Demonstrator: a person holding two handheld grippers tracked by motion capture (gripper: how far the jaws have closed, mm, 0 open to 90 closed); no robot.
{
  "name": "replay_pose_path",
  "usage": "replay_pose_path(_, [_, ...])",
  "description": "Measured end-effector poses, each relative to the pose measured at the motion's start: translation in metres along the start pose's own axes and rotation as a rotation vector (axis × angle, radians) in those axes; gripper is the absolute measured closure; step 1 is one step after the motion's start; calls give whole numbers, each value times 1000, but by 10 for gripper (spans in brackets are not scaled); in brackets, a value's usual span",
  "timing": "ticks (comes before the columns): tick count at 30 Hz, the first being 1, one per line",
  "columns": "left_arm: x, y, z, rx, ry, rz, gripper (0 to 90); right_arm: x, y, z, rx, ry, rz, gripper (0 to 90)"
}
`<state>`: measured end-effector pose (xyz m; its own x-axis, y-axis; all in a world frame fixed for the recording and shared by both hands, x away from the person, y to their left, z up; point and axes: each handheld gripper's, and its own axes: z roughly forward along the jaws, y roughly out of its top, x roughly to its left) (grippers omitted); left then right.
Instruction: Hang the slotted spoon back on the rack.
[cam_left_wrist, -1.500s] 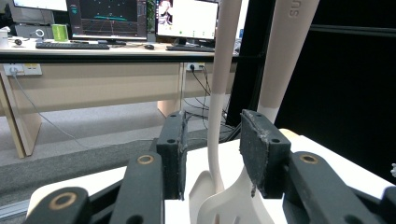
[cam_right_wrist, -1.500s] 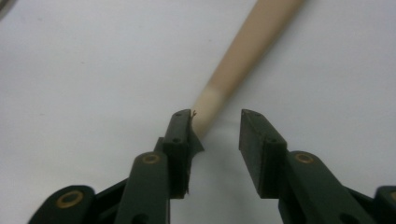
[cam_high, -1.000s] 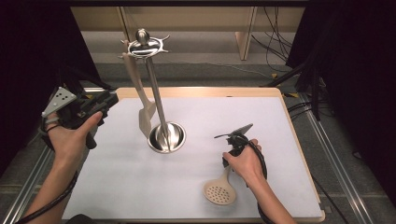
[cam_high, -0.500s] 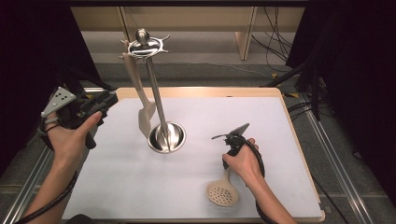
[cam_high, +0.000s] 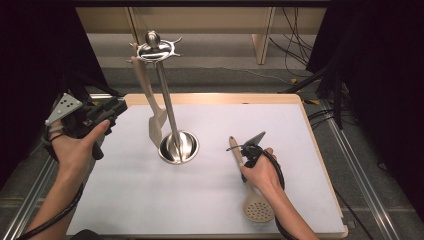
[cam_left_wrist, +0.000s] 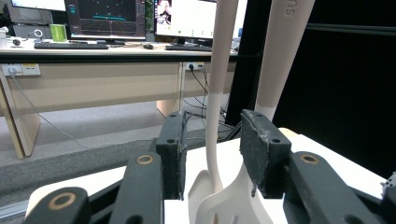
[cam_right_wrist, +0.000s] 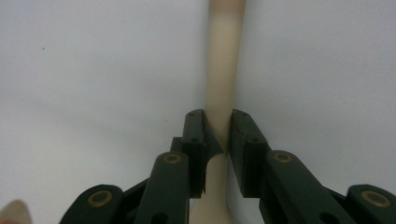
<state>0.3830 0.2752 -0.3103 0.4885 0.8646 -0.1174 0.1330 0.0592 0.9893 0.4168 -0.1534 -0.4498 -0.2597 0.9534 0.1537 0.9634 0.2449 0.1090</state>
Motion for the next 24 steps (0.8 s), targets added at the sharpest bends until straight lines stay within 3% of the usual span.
replay_pose_path(2, [0,0,0,2,-1,0,605,-1,1,2,21,-3,-27,722])
replay_pose_path(6, [0,0,1,4,-2,2,604,0,1,4,10,-31,-90,721])
replay_pose_path(7, [0,0,1,4,-3,1,604,3,1,4,19,-29,-76,728])
replay_pose_path(11, [-1,0,0,4,-4,2,603,3,3,3,50,-34,-107,762])
replay_pose_path(18, [0,-1,0,5,-3,1,603,0,3,3,47,-9,-20,788])
replay_pose_path(22, [0,-1,1,4,-3,2,603,0,2,2,34,-9,-12,793])
replay_pose_path(24, [-1,-1,1,4,-5,2,602,-2,0,4,-7,-19,-25,794])
